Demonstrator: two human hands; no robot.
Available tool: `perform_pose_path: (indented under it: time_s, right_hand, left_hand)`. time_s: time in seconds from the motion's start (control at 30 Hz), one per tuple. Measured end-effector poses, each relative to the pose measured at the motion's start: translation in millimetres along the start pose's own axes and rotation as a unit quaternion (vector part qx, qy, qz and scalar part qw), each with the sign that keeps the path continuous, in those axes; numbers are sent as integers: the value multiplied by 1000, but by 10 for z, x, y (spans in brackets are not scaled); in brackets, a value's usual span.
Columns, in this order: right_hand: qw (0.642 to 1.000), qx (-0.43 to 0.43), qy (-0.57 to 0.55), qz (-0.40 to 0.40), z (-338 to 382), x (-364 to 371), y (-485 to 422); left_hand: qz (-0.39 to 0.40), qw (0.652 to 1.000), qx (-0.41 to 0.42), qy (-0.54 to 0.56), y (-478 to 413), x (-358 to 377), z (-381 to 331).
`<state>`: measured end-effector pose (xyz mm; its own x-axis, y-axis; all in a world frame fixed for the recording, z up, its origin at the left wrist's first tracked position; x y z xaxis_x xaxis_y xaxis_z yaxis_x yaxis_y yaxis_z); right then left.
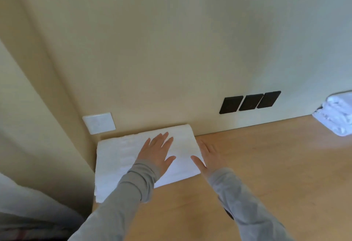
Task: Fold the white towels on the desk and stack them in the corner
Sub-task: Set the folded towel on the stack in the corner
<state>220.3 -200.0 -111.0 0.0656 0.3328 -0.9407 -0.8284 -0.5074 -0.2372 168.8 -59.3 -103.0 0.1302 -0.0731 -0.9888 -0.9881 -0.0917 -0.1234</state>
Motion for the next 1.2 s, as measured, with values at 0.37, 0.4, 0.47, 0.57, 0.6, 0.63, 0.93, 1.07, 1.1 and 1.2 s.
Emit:
perform_pose_path:
  time_s: [0.37,0.4,0.47,0.57,0.6,0.63,0.93,1.07,1.1,1.2]
  right_hand:
    - [986,107,117,-55,-1684,-1450,475]
    - [983,116,125,-61,-1890,-1606,601]
    - [977,142,138,-79,-2332,-1949,893]
    - [964,184,158,-111,-3019,-2510,1410]
    - [959,198,162,-119,-3246,-2698,1590]
    - [954,214,167,-126,-3469,-2889,1774]
    - [914,286,242,-157,-4985,-4196,3154]
    - [901,314,254,-161,-5502,-4347,3490]
    - [898,320,256,-159,-5634,-4351,3537]
    - [898,325,259,-145,-6030,-4333,3527]
  left_hand:
    - [-40,989,144,10,-713,-524,-2015]
    - [-47,986,161,17,-772,-551,-2329]
    - [-70,977,197,30,-845,-631,-3005]
    - [-102,964,242,45,-860,-761,-4015]
    - [-113,959,255,44,-852,-809,-4331]
    - [-125,954,268,41,-842,-858,-4639]
    - [-158,917,365,32,-703,-1129,-6810]
    - [-157,915,372,18,-855,-1034,-7293]
    - [-156,916,370,14,-923,-1004,-7393]
    - [-151,920,361,7,-1187,-871,-7676]
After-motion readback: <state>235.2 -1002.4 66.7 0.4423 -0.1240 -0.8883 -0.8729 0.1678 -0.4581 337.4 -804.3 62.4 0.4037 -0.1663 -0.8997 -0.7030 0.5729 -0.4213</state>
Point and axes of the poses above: each hand's wrist, its own y-axis away from the middle knuckle, its own x-axis out of the palm, z = x × y, the point moved 10 cm from there along -y, towards the middle knuckle, and after that the axes turned 14 degrees about -z, right-handed, at the moved point
